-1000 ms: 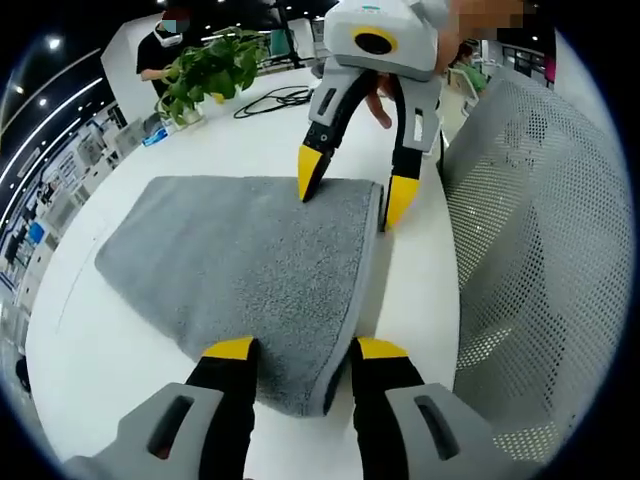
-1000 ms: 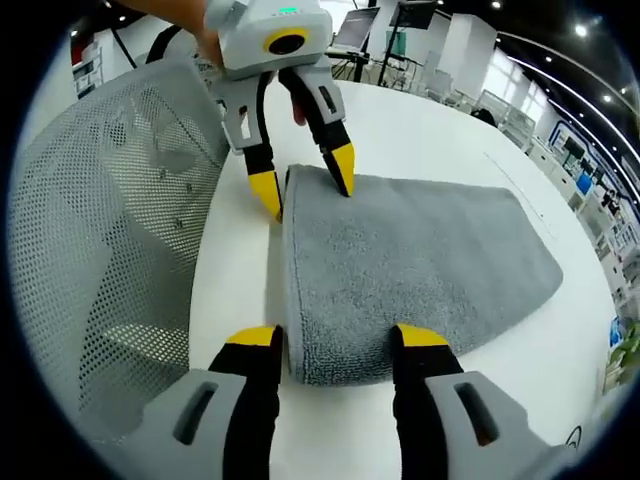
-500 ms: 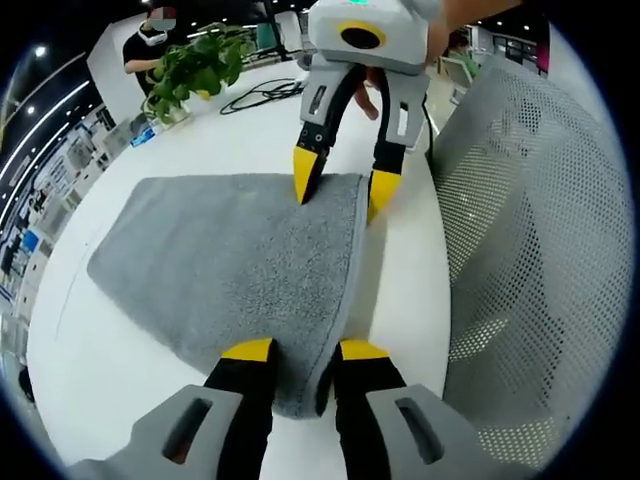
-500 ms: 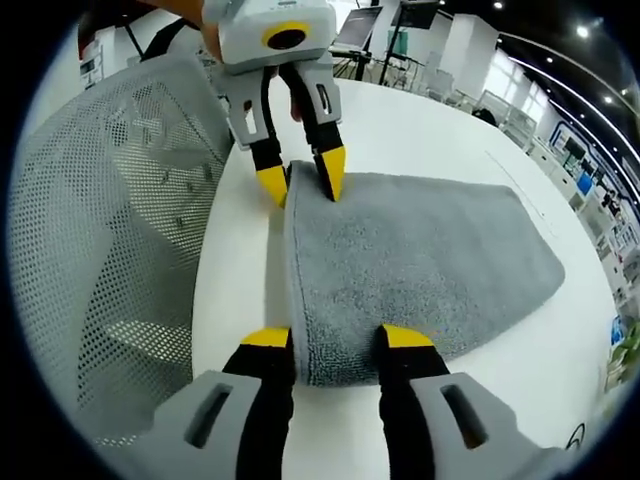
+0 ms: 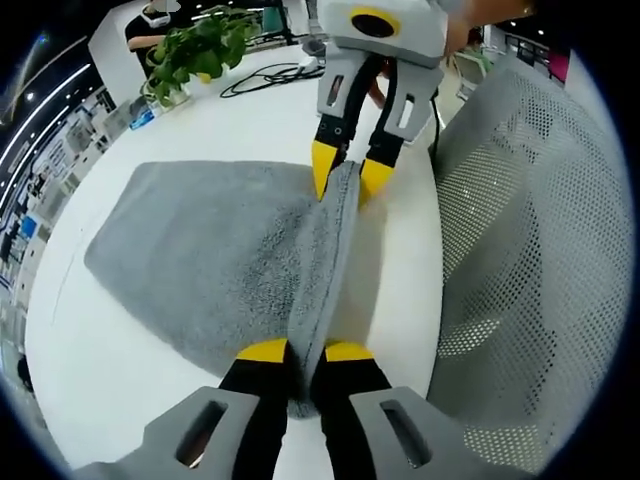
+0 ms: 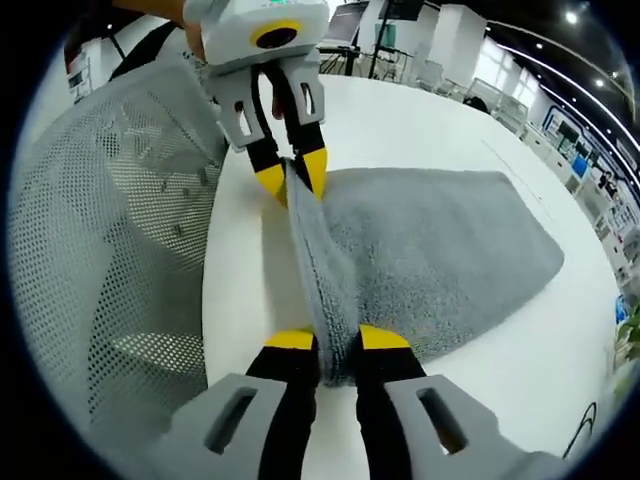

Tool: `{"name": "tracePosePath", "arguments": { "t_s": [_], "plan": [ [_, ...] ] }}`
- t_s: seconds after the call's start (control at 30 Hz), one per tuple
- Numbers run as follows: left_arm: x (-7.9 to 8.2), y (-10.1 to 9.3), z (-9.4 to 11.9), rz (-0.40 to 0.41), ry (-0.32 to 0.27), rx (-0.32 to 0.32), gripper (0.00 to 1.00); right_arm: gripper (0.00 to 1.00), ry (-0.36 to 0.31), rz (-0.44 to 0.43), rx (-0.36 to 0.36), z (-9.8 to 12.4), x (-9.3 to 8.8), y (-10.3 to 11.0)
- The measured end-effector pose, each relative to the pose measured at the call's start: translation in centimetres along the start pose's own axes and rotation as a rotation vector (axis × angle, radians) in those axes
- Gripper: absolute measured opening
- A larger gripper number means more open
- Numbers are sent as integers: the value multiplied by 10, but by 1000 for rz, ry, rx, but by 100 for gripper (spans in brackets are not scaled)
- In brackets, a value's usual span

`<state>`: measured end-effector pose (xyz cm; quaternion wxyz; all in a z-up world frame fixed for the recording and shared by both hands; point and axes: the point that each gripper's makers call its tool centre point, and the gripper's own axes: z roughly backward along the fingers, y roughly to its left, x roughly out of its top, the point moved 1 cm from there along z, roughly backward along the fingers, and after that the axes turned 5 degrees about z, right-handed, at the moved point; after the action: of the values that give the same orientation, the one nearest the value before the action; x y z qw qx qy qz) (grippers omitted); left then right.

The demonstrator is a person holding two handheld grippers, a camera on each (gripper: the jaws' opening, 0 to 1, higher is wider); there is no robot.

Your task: Fold the towel on the table until its edges align and the towel forms a compact rectangular stack.

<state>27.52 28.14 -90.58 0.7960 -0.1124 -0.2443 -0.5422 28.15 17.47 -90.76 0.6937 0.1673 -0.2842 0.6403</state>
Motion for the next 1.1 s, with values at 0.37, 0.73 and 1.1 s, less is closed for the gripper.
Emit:
{"name": "tracePosePath", "arguments": {
  "t_s": [0.37, 0.73, 1.1],
  "plan": [
    [-1, -20, 4, 62, 20, -51, 9, 8, -4, -25, 41, 6, -3, 18],
    [-3, -33, 7, 46, 10, -59, 9, 7, -6, -38, 57, 8, -5, 27],
    [-5, -41, 10, 95, -6, -96, 9, 7, -16, -103, 87, 11, -3, 43]
  ]
}}
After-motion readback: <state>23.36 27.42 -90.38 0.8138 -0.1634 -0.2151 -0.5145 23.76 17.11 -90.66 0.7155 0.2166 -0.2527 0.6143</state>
